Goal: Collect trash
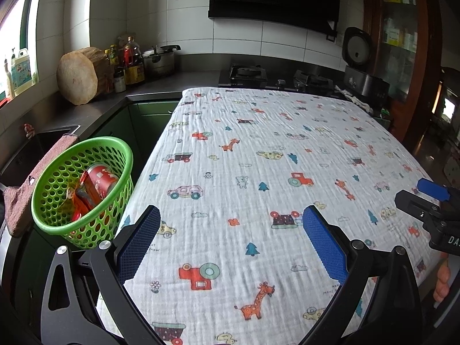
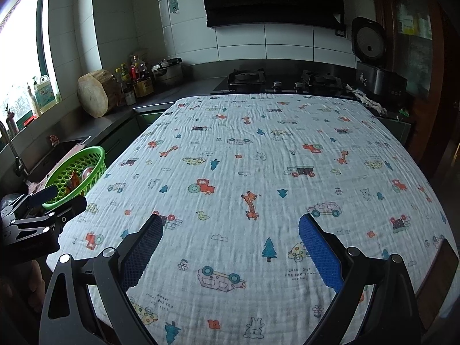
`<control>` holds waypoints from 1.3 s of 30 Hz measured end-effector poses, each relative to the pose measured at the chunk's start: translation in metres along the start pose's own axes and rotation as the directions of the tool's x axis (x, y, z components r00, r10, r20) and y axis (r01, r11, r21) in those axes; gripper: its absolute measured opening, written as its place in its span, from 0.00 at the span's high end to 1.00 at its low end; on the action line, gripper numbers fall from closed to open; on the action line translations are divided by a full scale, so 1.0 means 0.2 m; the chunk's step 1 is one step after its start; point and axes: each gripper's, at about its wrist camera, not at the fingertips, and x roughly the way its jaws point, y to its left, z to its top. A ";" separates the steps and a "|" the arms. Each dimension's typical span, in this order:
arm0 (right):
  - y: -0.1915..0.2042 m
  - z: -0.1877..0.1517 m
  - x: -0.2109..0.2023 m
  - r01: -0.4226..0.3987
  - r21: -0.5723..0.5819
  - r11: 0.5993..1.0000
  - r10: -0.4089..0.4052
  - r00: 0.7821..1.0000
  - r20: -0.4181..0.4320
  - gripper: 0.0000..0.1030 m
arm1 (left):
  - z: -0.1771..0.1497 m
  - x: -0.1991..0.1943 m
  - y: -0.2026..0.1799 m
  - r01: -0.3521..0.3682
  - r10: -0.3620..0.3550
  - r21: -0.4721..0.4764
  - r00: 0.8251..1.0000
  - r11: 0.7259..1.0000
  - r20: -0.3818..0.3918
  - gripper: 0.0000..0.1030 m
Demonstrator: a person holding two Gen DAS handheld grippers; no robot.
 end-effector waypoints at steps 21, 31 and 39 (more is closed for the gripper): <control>0.01 -0.01 0.00 0.004 -0.006 1.000 -0.004 1.000 0.000 0.10 | -0.01 0.00 -0.01 0.002 -0.002 0.001 1.000 1.000 0.001 0.05; 0.01 -0.01 0.00 0.005 -0.005 1.000 -0.005 1.000 0.000 0.10 | 0.00 0.01 -0.01 0.008 -0.008 0.001 1.000 1.000 -0.002 0.05; 0.01 -0.01 0.00 0.006 -0.006 1.000 -0.006 1.000 0.001 0.10 | 0.00 0.01 -0.02 0.011 -0.011 0.008 1.000 1.000 0.001 0.05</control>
